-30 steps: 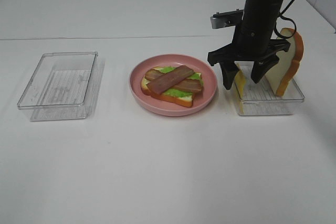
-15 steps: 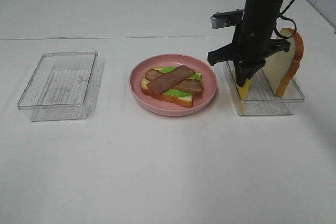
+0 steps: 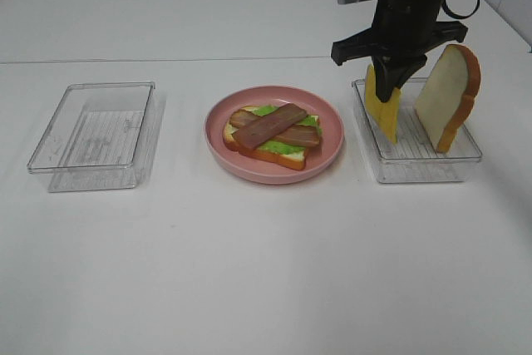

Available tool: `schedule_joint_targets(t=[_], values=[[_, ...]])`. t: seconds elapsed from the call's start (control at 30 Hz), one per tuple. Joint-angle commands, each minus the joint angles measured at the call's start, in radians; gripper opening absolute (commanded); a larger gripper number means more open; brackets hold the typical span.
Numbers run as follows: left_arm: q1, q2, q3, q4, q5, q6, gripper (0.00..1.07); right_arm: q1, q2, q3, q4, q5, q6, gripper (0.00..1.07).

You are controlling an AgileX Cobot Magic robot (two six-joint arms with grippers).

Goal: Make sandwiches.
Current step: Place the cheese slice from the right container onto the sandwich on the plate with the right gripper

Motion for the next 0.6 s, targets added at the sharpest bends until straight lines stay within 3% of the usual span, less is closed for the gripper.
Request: schedule_joint_targets(t=[0.03,0.37,0.6], values=[[0.002,-0.012,0.002,-0.008,-0.007,-0.003,0.98,0.002,-0.009,-0.08,0.01,0.095,-0.012,0.0],[0.002,-0.012,0.002,-0.008,-0.007,-0.003,0.98,0.012,-0.009,-0.171,0.139,0.118,-0.039,0.0],[0.002,-0.012,0.002,-0.008,-0.007,-0.003,0.98,0.108,0.001,-0.171,0.196,0.032,-0.056,0.0]])
